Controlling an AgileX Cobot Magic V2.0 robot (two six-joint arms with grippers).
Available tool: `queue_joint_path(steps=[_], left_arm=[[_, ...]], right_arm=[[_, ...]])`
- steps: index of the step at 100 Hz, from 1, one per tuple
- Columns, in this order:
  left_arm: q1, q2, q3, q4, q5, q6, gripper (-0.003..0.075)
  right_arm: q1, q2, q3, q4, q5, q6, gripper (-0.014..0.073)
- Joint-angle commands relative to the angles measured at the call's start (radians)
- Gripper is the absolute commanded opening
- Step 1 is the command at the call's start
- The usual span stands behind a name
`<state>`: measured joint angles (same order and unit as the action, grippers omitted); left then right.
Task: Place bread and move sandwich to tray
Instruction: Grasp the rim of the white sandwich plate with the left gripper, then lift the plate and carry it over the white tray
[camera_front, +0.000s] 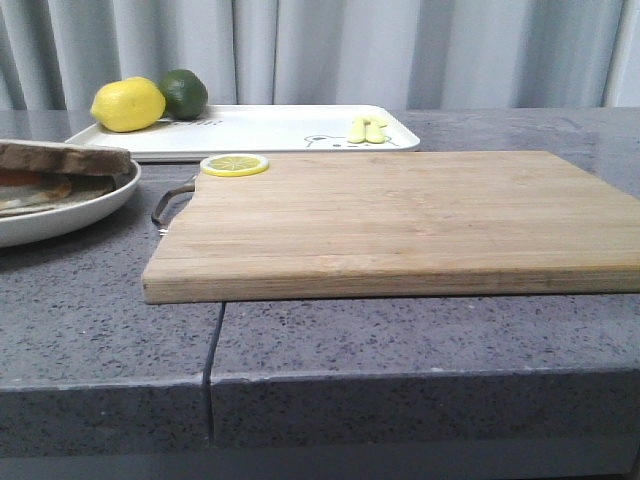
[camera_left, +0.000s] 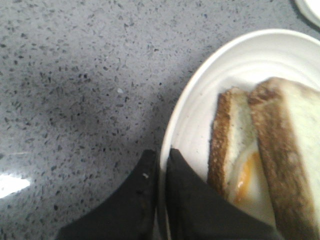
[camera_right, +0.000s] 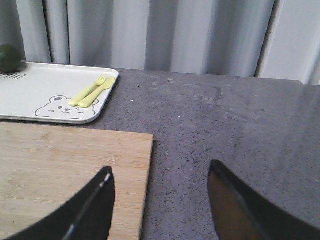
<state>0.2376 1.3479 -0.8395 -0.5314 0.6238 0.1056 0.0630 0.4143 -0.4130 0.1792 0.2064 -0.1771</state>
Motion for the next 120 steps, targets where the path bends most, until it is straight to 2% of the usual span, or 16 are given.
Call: queue_joint_path(steps=[1,22,49,83,120], left_arm=[[0.031,-0.055,-0.027,-0.125,-0.003,0.076,-0.0019],[0.08,-0.091,-0.027,-0.365,0.074,0.25,-0.0019],[0.08,-0.093,-0.058,-0.554,0.119,0.329,-0.0019],[0.068,0.018,-0.254,-0.651,0.195,0.329,-0.002],[-0.065,0.228,-0.486,-0.69,0.201,0.295,-0.002]], right_arm=[[-0.005,0.0,-0.028,-0.003,-0.076,-0.003,0.0424],[-0.005,0.0,-0.028,-0.003,-0.077,-0.003,0.0424],[-0.005,0.0,-0.028,-0.003,-0.086,-0.003,0.0424],[-0.005,0.0,-0.028,0.009,-0.092,-0.003,0.0424],[-0.005,0.0,-0.028,0.009,-0.092,-0.003,0.0424]])
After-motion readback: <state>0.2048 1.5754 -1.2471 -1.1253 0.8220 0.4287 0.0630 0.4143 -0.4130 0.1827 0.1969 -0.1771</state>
